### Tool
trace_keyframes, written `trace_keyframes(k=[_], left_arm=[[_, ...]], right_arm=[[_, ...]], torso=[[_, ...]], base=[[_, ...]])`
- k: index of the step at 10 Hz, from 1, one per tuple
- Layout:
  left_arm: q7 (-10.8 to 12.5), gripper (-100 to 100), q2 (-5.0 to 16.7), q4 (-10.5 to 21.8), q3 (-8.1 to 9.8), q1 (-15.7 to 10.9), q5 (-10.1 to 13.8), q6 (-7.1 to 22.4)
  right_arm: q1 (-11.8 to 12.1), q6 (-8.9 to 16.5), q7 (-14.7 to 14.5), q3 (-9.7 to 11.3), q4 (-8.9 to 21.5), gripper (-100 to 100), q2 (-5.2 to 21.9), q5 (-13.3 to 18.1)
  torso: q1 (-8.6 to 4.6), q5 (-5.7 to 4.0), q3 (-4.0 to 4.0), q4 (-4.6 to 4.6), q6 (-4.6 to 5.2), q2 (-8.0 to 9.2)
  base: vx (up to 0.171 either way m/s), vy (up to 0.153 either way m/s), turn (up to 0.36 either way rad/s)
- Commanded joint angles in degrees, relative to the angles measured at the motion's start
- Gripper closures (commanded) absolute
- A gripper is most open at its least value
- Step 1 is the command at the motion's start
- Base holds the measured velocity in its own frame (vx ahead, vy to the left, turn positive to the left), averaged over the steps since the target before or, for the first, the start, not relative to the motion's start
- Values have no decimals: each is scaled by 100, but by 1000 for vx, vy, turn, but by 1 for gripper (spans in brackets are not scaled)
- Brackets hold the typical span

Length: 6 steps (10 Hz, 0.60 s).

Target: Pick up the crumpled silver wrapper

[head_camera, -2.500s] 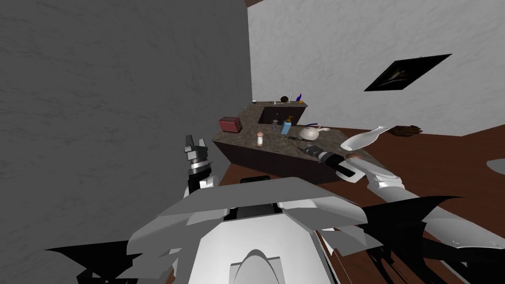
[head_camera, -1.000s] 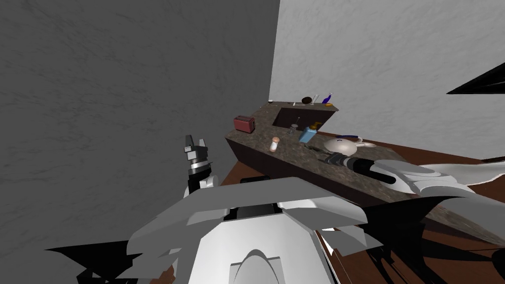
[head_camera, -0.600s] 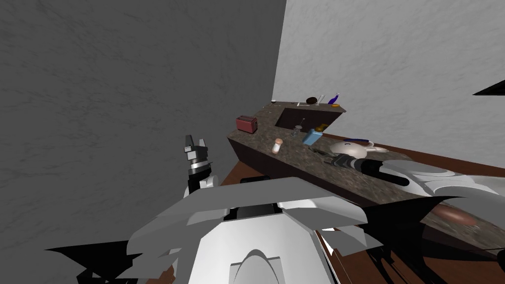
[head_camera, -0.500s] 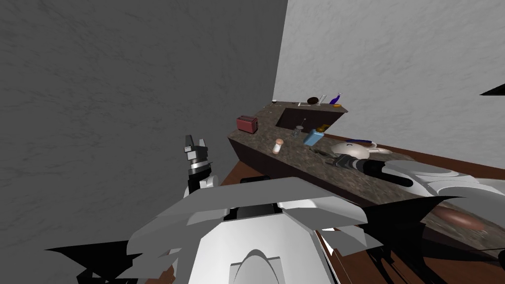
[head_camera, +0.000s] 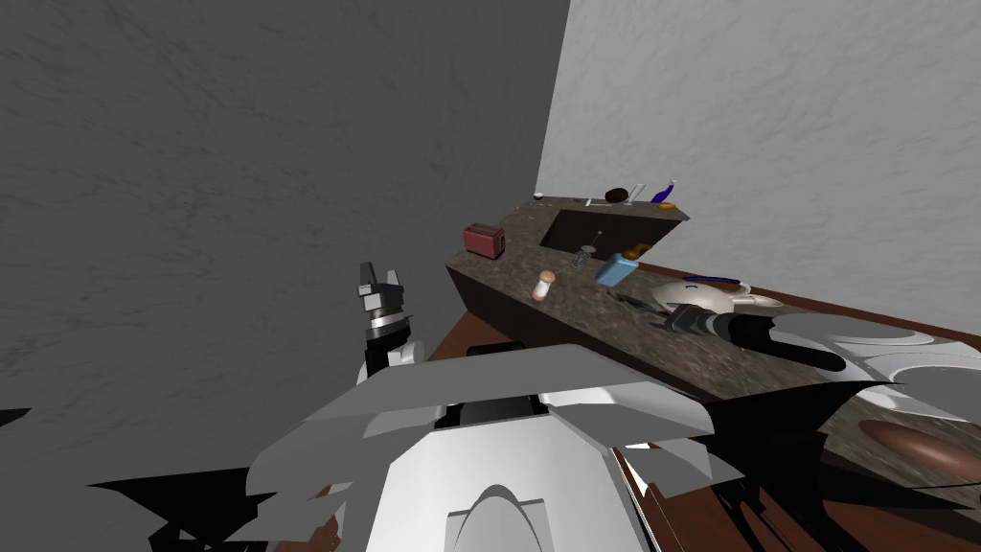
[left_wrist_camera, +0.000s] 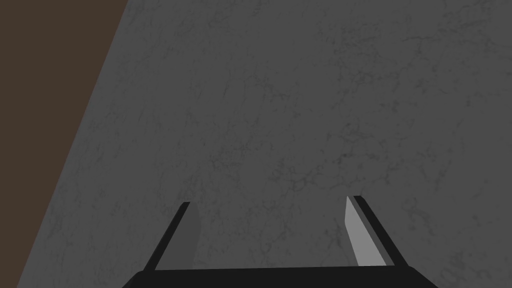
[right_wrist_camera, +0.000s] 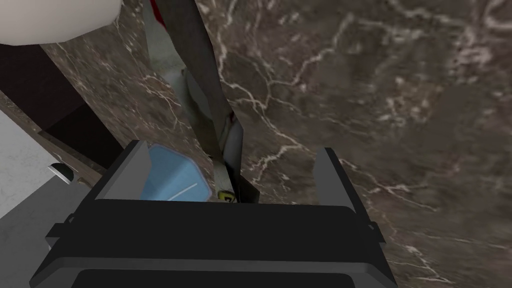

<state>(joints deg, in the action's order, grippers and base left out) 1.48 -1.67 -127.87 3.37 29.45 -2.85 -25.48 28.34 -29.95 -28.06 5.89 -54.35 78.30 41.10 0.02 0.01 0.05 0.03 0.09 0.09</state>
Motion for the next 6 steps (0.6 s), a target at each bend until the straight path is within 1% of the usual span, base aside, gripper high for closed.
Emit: trace_keyframes(k=[1,2,3,4,5,6], left_arm=[[0,0,0,0,0,0,0,0],[0,0,0,0,0,0,0,0],[0,0,0,0,0,0,0,0],[0,0,0,0,0,0,0,0],[0,0,0,0,0,0,0,0],[0,0,0,0,0,0,0,0]], right_arm=[[-99,-66,-65,86,169,-100,10,52],[-63,-52,-46,45,124,-100,10,28],[-73,-67,-58,52,142,0,9,33],[-112,53,-126,110,185,-100,-173,64],[-114,-7,-93,95,173,-100,-109,59],[-119,12,-105,102,177,100,-124,63]], torso=[[0,0,0,0,0,0],[-1,-2,0,0,-1,0],[0,-2,0,0,0,0],[0,-2,0,0,0,0],[-7,-5,2,1,-1,4],[-5,-3,2,1,1,3]], base=[[-2,-2,29],[0,0,0],[0,0,0],[-15,-19,55],[-9,-11,19],[0,0,0]])
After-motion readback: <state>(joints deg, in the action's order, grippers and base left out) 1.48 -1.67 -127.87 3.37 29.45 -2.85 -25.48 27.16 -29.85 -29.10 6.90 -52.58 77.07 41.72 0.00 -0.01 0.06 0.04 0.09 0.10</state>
